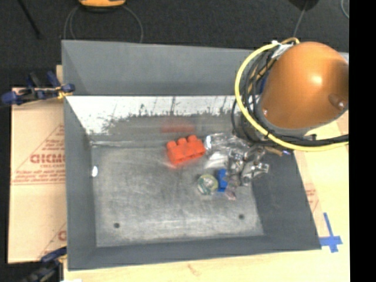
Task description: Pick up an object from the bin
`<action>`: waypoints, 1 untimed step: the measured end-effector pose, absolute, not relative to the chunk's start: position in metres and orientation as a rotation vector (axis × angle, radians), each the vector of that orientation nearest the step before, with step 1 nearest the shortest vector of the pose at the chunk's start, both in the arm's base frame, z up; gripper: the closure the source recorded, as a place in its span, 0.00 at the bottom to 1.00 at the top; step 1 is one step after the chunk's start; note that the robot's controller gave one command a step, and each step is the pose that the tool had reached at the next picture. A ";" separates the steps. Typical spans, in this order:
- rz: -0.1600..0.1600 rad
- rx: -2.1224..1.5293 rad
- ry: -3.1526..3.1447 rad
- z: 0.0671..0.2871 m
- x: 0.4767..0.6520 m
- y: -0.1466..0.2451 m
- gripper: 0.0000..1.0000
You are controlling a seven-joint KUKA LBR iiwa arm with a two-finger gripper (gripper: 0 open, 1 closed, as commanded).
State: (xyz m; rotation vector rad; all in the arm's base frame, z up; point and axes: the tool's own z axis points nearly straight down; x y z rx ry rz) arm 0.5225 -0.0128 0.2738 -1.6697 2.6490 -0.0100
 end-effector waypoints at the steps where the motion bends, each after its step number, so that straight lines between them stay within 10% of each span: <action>1: 0.000 -1.390 2.810 0.254 0.581 0.020 1.00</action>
Offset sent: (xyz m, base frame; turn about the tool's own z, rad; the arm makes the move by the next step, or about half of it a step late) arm 0.0571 0.0319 -0.0207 0.2089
